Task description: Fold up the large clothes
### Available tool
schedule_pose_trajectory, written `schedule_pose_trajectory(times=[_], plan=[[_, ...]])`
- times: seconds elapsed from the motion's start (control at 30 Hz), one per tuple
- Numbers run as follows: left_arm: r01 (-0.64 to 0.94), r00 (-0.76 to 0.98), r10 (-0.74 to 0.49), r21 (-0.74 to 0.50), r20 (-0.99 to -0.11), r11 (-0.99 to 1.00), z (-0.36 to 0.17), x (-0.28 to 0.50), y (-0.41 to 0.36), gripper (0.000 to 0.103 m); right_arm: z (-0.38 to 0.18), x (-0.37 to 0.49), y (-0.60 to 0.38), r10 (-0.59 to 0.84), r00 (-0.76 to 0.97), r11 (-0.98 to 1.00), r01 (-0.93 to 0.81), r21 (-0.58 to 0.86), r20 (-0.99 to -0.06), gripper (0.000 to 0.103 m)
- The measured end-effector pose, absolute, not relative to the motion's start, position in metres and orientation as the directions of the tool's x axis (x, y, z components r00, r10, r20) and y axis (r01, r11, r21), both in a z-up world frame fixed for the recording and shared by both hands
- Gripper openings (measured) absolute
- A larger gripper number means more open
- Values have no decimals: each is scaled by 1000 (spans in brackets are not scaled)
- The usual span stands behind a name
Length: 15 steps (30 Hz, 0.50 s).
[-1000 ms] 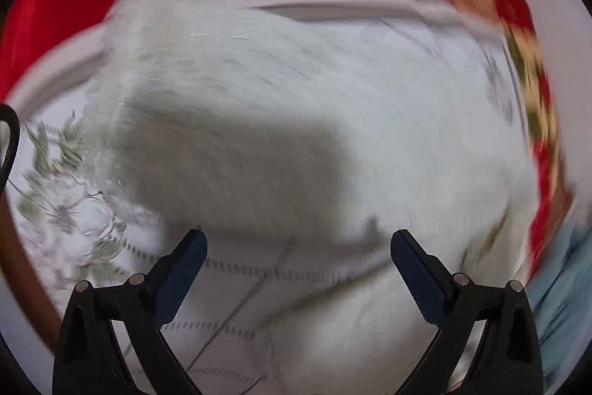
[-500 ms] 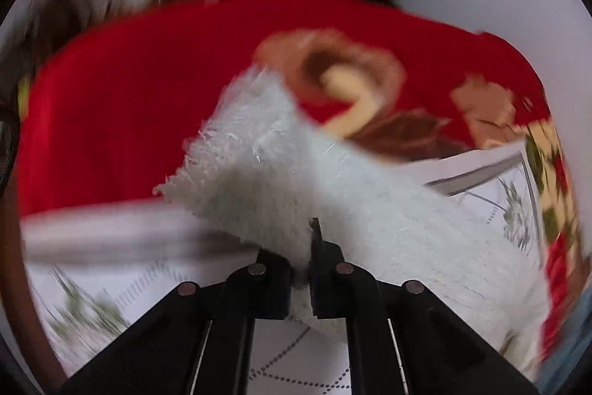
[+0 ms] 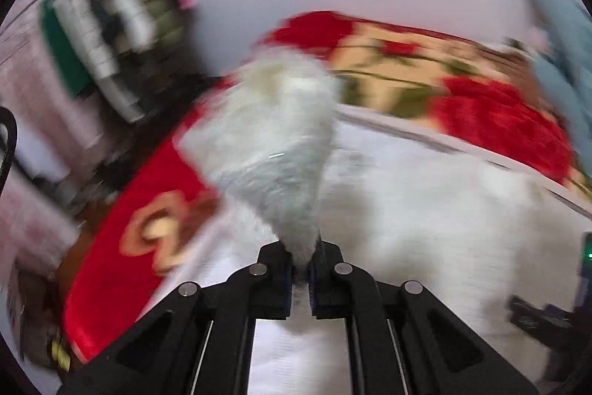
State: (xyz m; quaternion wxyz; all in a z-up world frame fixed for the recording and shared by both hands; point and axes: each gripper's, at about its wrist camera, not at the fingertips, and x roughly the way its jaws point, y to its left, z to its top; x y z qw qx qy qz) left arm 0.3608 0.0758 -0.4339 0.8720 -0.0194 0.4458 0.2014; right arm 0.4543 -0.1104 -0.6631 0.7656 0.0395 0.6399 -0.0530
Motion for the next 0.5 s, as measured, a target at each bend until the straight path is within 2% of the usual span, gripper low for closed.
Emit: schedule_pose_trajectory(times=[0.13,0.33,0.47,0.5], plan=[[-194,534,144,44,-833,980,-443,393,-26,4,-662,440,-190,-12,150,966,257,27,-989,80],[-22,457,-14,-27,-889,999,-484,424,-135,6,-670,403,-317,-1,120,896,441,52,-993,80],[56,399,-59,-40,-915,998,-506,429,-171,16,-677,386,-372,-5,106,871,488,48,-994,80],[65,397,-61,-38,-916,997,-508,427,-174,29,-677,382,-379,2,112,865,498,57,-994,80]])
